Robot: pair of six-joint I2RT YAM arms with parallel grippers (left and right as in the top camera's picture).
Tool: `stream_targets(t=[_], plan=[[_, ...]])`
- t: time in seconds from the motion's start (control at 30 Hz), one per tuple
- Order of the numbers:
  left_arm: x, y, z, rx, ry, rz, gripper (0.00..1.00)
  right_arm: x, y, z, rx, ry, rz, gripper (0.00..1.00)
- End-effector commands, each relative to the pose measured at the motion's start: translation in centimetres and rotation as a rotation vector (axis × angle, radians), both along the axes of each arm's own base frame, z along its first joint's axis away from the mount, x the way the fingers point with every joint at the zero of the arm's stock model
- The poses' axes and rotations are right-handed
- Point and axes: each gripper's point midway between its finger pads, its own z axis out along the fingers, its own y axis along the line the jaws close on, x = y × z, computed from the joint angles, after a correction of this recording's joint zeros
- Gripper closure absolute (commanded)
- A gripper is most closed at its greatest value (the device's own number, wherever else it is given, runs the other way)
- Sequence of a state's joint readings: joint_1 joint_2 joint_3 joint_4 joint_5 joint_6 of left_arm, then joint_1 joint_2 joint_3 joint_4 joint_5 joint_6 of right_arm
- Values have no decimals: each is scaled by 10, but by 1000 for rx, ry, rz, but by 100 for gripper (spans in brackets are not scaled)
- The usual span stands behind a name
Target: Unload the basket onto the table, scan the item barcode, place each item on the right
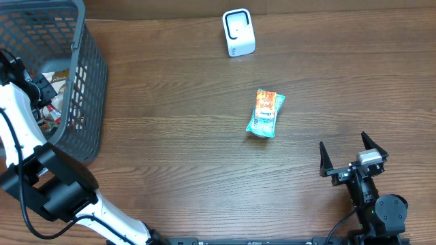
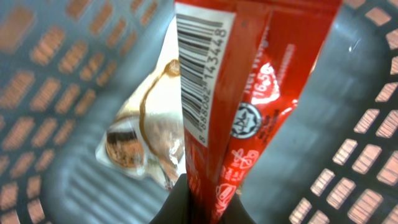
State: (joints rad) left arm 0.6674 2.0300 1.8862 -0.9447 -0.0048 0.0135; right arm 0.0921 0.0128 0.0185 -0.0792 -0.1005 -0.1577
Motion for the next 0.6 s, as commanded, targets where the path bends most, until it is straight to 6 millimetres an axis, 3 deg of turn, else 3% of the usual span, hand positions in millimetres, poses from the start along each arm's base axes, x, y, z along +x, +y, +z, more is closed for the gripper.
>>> stream_targets(t=[0.0,0.3,0.43,0.5,0.53,0.57], plan=[[7,0,-20,49,45,-130,96,0,0,-2,-4,-4,1,0],[21,-2,-91,-10,105,-196,96,0,0,-2,-4,-4,0,0],[28,-2,-108,4,124,-240,94,0,0,-2,-4,-4,0,0],[33,-3,-108,10,113,-251,74,0,0,-2,-4,-4,1,0],[34,-3,-107,11,109,-252,53,0,0,-2,-4,-4,0,0],[34,-3,-107,12,109,-252,42,0,0,-2,-4,-4,1,0]])
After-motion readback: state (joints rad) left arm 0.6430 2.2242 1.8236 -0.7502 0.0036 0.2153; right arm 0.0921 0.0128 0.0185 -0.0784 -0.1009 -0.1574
